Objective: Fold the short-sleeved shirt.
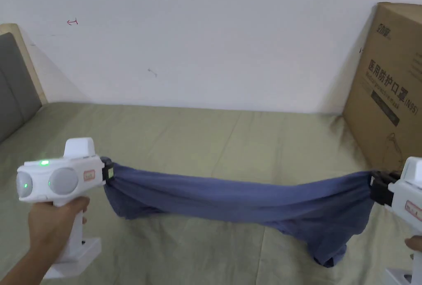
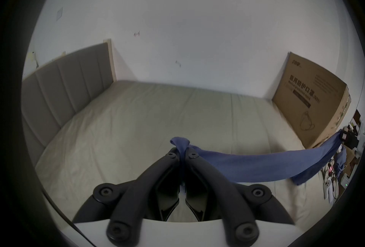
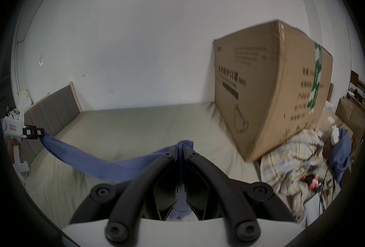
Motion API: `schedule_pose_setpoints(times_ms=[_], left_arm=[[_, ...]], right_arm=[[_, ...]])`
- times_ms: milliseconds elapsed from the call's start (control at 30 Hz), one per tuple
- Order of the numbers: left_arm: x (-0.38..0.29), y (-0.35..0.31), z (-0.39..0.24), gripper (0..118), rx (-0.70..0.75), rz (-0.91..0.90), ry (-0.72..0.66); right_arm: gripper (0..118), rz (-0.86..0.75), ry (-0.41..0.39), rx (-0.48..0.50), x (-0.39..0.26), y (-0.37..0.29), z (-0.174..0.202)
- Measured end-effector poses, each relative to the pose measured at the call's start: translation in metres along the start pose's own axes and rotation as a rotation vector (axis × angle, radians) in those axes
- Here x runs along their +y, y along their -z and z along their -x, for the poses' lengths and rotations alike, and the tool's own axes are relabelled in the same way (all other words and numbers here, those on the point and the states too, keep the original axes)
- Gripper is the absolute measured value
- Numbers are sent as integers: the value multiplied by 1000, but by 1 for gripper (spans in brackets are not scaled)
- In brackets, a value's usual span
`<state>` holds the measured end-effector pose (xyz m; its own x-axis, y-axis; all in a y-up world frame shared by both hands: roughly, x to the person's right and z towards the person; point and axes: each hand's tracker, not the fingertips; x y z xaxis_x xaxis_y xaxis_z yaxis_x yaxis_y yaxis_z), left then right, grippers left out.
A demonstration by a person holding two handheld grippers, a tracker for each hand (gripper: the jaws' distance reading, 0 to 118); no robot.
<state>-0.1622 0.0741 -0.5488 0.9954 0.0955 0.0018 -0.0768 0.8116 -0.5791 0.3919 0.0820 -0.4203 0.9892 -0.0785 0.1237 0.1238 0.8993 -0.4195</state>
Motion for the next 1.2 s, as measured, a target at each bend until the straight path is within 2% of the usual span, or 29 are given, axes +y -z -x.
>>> schedule_pose_setpoints(times_ms=[200,567,967,1133,1200], left_arm=[[-78,-30,28,1,9,98,-55],[-189,-110,60,1,33,212,-56],[-249,-180,85,1,39,244,-53],[-275,-181,96,1,45,283,-34],[-284,-178,98,1,52,308,-34]], right_arm=[[3,99,27,35,-60,-48,4],[3,230,80,58,-153,-134,-9],[3,286,137,70,-225,-217,-21],[3,326,167,53,-250,-234,-21],[3,386,168,15,-262,-230,-18]])
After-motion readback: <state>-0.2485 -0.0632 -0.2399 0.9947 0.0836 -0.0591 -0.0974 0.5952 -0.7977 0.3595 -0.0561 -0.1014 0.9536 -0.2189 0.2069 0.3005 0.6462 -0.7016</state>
